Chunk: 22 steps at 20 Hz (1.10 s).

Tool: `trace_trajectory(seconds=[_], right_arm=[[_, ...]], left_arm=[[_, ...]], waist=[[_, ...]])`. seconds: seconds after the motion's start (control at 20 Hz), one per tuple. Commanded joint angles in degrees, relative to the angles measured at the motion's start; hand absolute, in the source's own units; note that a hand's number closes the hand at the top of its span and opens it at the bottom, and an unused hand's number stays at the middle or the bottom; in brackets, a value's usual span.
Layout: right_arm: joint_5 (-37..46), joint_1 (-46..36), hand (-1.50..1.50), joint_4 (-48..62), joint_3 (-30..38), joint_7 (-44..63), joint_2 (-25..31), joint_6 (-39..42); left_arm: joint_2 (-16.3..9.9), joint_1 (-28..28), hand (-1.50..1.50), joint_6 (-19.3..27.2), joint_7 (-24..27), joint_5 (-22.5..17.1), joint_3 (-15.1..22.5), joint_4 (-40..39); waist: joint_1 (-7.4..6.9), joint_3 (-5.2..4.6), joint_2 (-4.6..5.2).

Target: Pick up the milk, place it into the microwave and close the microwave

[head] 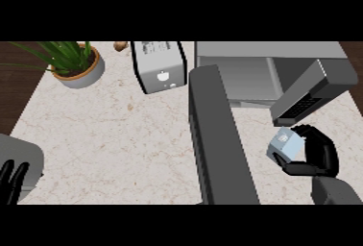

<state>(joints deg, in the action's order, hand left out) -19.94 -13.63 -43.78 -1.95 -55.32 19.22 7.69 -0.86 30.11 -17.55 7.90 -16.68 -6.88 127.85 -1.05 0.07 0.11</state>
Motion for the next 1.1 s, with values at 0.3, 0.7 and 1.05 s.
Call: trace_trajectory(seconds=[0.3,0.7,1.05], right_arm=[[-0.06,-1.85,1.50,-9.08,-2.24,5.82,0.48,8.11],[8.08,-5.27,1.50,-19.86,-5.31,18.91,-3.30,-7.92],[11.82,-19.45,1.50,-2.71,-2.16,20.01,-7.12,-10.70]], left_arm=[[0.80,0.98,-1.50,-2.42,4.07,-0.56,-1.33,-4.56],[0.00,-1.07,-1.50,-0.41,-2.33,-1.61,-3.52,-0.53],[-0.58,-1.32,-1.50,-3.30,0.31,-3.59,-6.15,-3.09]], waist=[[0.73,-0.10,-0.21],[0.78,-0.09,-0.19],[-0.22,-0.04,0.09]])
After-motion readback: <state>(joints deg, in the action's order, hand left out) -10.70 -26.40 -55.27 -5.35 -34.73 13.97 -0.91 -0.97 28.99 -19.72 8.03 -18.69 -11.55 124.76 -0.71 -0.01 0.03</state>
